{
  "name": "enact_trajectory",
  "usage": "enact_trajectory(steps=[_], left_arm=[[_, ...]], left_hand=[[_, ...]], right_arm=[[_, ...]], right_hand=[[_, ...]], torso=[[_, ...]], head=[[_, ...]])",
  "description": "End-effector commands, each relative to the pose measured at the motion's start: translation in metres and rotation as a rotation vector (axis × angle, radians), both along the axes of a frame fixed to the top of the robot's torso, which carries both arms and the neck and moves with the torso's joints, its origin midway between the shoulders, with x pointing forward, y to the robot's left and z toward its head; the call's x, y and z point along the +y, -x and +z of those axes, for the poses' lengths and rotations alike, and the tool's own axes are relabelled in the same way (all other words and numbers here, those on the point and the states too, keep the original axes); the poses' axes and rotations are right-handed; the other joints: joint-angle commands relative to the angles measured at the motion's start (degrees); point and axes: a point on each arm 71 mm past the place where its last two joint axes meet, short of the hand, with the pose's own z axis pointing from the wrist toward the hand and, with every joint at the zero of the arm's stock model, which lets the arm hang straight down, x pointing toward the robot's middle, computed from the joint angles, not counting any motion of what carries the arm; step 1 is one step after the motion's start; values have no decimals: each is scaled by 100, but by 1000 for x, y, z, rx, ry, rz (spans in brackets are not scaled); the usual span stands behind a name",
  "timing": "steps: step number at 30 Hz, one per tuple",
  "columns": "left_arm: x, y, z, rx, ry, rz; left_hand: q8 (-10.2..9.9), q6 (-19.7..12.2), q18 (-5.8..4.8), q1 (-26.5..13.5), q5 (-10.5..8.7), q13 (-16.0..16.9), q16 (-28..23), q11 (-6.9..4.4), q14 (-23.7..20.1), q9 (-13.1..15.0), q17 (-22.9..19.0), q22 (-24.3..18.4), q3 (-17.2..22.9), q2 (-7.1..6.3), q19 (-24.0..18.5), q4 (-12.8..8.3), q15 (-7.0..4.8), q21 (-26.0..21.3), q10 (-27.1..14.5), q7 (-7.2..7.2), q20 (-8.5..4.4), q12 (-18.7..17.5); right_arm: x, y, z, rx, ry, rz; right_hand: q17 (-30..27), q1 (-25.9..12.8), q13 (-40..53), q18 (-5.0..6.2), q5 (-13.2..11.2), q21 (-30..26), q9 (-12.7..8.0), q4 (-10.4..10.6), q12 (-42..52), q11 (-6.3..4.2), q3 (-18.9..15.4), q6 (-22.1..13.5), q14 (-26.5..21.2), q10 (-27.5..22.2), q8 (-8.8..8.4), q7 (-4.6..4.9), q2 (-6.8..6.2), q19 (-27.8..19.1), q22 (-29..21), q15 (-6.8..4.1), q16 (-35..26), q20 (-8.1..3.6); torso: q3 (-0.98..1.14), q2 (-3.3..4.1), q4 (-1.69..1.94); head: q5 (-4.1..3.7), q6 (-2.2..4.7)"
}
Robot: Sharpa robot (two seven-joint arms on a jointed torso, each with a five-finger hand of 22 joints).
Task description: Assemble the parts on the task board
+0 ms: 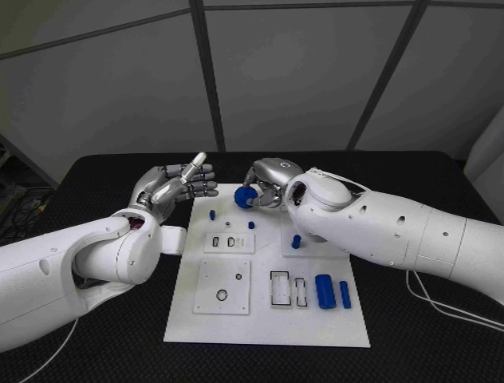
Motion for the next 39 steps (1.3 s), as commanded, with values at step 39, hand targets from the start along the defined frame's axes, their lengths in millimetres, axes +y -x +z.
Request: enact_trajectory(steps=[39], left_arm=[[0,0,2,-8,1,-16]], left_hand=[[-37,-39,-36,53,-23,-10,-31,-3,-30,-3,10,3,-48,24,-62,5,3,12,-55,31,4,-30]], right_arm=[[5,-5,-16,86,98,7]], right_hand=[[1165,-857,52,-58,-228,0,254,288,-412,274,-40,-706,531,-319,-367,159,-259,4,-27,218,3,239]], torso=[[4,-4,-8]], head=[[3,-40]])
